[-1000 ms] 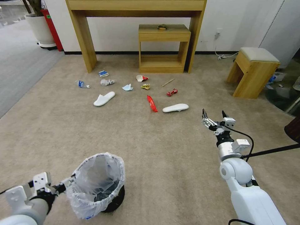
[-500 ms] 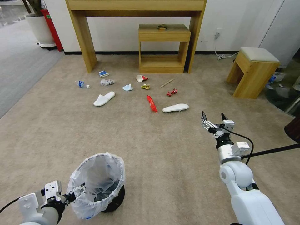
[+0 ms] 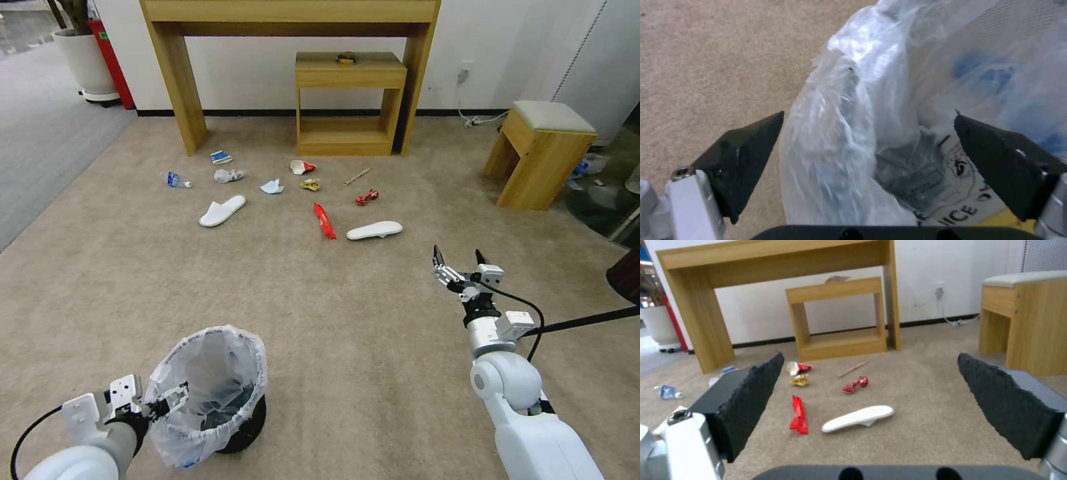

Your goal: Pick up the trash bin and place the garbage on the floor into it.

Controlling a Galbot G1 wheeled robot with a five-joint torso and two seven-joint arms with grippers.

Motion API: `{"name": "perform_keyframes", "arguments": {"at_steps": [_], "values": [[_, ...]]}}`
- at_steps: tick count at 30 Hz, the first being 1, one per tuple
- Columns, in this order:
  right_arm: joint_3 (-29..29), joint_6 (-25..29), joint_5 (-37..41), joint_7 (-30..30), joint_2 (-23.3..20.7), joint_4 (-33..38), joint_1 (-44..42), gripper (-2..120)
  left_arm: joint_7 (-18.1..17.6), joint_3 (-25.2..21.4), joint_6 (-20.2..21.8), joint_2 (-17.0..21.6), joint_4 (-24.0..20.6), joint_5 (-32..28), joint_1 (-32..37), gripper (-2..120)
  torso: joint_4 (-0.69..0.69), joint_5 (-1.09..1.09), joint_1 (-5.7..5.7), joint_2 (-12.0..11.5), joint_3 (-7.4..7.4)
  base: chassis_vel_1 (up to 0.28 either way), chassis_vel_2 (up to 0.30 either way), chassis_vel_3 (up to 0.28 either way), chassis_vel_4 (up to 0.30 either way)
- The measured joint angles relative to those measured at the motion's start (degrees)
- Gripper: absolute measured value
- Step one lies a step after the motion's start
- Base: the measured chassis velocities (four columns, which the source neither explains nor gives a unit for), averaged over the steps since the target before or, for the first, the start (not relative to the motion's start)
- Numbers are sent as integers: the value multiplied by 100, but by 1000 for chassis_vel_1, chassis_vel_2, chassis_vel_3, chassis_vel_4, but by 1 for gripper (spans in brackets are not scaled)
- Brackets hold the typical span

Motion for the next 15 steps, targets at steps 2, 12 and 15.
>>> {"name": "perform_keyframes", "arguments": {"at_steps": [2, 12, 15], "values": [[3, 11, -20, 1, 19, -19, -12, 100, -27, 41, -1, 45, 140, -57, -106, 99, 0, 1, 0, 0, 0, 0, 0, 0, 0], [1, 28, -74, 13, 142, -140, 65, 100, -239, 186, -5, 325, 560, -431, -376, 99, 0, 1, 0, 0, 0, 0, 0, 0, 0], [-7, 38, -108, 15, 206, -209, 100, 100, -280, 250, -5, 396, 637, -475, -430, 99, 0, 1, 0, 0, 0, 0, 0, 0, 0]]}}
